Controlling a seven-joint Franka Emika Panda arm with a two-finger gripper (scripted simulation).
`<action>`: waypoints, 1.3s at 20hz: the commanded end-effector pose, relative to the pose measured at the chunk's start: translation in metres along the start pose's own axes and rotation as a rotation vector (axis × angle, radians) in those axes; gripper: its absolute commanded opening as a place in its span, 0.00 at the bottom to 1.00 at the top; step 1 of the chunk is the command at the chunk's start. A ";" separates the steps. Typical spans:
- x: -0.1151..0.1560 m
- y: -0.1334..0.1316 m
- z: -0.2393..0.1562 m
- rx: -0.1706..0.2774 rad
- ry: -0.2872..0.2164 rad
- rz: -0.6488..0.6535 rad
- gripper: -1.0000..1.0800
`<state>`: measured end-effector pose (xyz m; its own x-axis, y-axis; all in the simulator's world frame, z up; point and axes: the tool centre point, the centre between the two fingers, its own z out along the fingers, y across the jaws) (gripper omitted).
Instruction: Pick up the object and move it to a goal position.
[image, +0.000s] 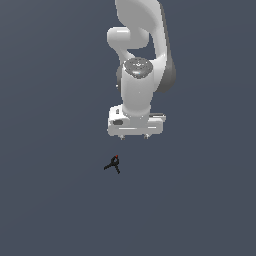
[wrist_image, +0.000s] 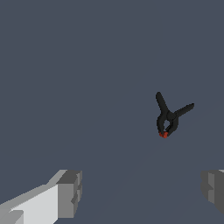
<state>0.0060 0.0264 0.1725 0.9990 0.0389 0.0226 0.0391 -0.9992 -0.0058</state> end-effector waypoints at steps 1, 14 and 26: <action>0.000 0.000 0.000 0.000 0.000 0.000 0.96; 0.005 -0.031 -0.014 0.032 0.023 -0.014 0.96; 0.022 0.008 0.024 0.026 0.008 0.102 0.96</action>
<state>0.0256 0.0279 0.1573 0.9987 -0.0398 0.0324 -0.0387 -0.9986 -0.0363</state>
